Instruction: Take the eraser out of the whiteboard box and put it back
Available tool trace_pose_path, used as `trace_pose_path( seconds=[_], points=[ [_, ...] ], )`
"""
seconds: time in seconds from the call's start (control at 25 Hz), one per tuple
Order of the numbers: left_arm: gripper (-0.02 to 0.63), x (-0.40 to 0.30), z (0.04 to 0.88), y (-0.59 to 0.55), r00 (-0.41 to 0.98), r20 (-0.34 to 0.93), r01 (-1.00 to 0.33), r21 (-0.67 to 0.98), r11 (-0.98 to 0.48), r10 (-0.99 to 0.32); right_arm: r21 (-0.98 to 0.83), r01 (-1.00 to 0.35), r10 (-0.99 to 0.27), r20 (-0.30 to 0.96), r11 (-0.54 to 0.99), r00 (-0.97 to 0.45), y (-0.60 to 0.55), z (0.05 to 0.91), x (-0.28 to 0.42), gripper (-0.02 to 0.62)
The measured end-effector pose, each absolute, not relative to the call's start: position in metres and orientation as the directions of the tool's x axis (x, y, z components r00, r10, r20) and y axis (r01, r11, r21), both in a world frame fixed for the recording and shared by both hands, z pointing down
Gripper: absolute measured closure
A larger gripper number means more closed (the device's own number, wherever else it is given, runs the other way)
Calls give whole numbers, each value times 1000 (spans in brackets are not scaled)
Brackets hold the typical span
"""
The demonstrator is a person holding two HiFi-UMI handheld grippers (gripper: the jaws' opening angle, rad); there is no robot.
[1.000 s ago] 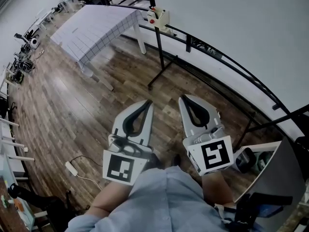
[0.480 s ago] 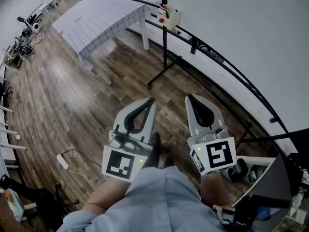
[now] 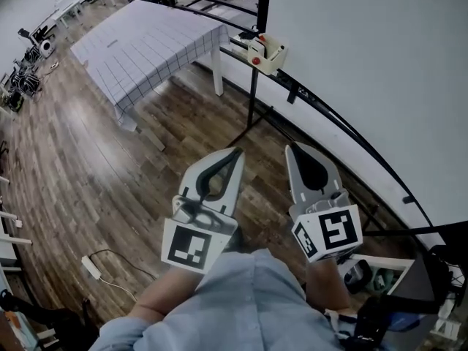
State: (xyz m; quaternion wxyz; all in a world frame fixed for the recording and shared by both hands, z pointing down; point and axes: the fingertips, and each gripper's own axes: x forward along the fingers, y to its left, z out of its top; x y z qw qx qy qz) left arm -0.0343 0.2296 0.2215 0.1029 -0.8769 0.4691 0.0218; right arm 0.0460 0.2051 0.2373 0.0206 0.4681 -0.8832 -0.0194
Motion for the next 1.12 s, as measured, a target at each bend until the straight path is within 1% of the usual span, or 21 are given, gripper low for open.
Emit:
trace_pose_path(
  seconds=[0.2, 0.44, 0.68, 0.96, 1.12],
  points=[
    [607, -47, 224, 198, 575, -146, -818, -122, -562, -805, 86, -838, -842, 24, 539, -539, 178, 229, 32, 594],
    [607, -42, 242, 173, 610, -101, -792, -99, -602, -786, 97, -854, -859, 37, 512, -511, 152, 230, 35, 594],
    [607, -23, 256, 136, 619, -66, -784, -109, -611, -782, 142, -862, -871, 4, 487, -492, 117, 226, 51, 594],
    [607, 1, 262, 60, 617, -4, -778, -154, -609, -787, 100, -856, -859, -15, 508, -512, 37, 234, 71, 594],
    [607, 17, 254, 14, 598, 10, -783, -206, -587, -801, 46, -830, -831, 0, 555, -556, -9, 244, 81, 594]
  ],
)
